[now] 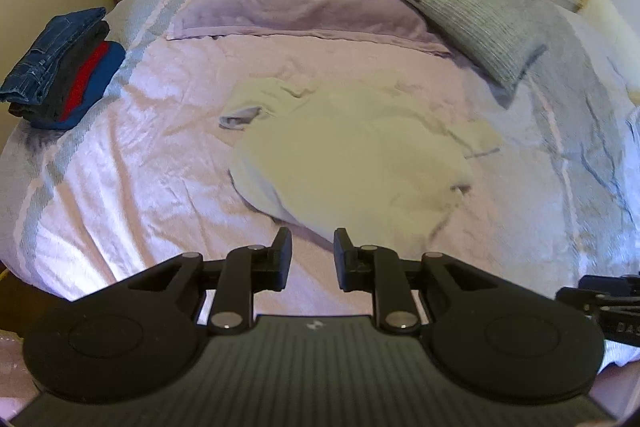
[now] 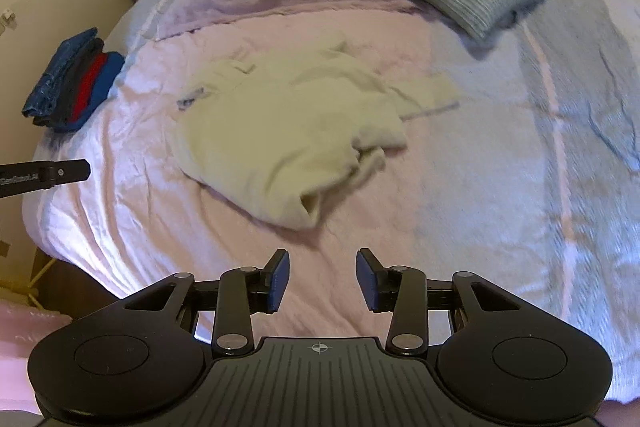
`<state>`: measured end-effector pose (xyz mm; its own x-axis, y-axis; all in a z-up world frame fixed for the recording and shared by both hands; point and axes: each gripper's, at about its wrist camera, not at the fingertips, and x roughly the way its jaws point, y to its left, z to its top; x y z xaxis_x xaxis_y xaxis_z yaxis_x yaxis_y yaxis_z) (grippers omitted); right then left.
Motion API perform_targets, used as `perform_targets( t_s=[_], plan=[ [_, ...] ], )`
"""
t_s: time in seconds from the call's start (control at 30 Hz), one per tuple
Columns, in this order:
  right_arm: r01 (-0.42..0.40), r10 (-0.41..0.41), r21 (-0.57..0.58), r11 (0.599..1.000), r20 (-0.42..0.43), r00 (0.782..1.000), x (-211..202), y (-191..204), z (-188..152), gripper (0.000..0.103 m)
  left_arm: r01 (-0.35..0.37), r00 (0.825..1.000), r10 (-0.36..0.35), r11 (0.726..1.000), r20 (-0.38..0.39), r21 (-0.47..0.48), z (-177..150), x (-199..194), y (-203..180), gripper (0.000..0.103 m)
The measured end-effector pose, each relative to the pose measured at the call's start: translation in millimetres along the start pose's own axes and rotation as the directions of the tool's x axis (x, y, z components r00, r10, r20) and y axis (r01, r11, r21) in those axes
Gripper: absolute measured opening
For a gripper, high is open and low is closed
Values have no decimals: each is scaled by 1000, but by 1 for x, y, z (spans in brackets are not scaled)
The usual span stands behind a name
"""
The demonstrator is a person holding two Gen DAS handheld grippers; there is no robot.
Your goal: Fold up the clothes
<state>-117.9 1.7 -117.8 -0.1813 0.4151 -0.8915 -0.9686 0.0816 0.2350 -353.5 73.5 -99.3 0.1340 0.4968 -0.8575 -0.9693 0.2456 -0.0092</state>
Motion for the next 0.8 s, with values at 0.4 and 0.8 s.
perform_targets(
  t_s=[0.4, 0.8],
  plan=[
    [-48, 49, -49, 998, 4, 999, -12, 12, -35, 41, -76, 996, 75, 997, 49, 14, -44, -47, -15, 21],
    [-35, 39, -84, 996, 45, 998, -5, 47, -22, 41, -63, 995, 62, 998, 83, 8, -33, -48, 22, 23]
  ],
)
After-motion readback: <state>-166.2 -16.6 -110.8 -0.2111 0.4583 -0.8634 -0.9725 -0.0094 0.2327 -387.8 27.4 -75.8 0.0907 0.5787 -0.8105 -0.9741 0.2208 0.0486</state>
